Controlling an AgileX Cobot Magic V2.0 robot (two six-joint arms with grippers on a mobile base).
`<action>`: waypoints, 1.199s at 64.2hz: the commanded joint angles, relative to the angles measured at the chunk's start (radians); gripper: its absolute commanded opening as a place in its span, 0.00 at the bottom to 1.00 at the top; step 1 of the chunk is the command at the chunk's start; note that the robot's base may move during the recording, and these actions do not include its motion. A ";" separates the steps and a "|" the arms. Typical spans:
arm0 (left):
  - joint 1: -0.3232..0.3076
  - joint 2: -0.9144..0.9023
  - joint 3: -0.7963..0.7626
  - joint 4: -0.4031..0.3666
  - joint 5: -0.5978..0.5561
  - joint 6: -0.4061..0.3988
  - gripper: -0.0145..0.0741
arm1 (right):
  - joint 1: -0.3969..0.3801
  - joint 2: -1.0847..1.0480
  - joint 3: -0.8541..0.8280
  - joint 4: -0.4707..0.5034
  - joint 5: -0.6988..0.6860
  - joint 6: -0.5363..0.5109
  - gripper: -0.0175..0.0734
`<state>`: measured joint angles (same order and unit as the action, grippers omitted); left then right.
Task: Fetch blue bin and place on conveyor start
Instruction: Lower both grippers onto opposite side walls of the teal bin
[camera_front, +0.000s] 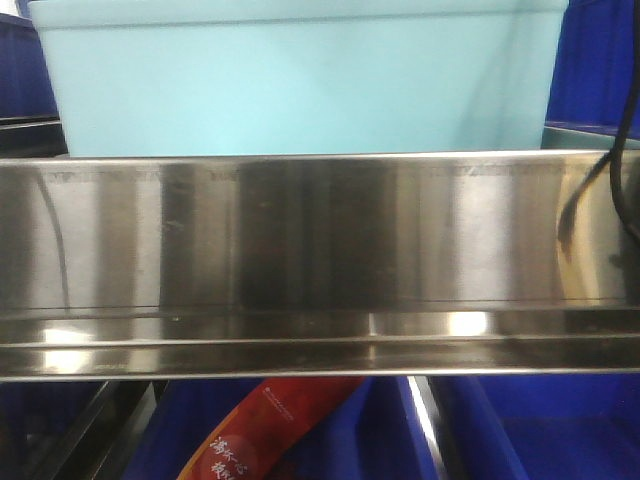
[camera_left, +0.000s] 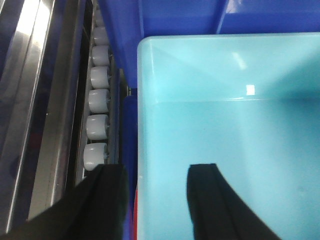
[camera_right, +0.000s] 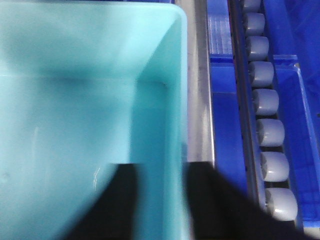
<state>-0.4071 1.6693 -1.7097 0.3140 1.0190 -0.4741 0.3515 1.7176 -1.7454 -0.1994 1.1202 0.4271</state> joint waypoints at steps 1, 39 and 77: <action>0.007 0.013 -0.009 0.007 0.010 -0.009 0.43 | -0.013 0.005 -0.010 -0.017 -0.010 -0.011 0.52; 0.075 0.054 0.028 -0.057 -0.006 0.000 0.43 | -0.072 0.105 -0.010 0.056 -0.028 -0.018 0.48; 0.075 0.063 0.100 -0.068 -0.058 0.000 0.42 | -0.072 0.106 -0.010 0.056 -0.028 -0.018 0.48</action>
<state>-0.3324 1.7401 -1.6102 0.2488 0.9745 -0.4741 0.2831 1.8292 -1.7472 -0.1387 1.1023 0.4154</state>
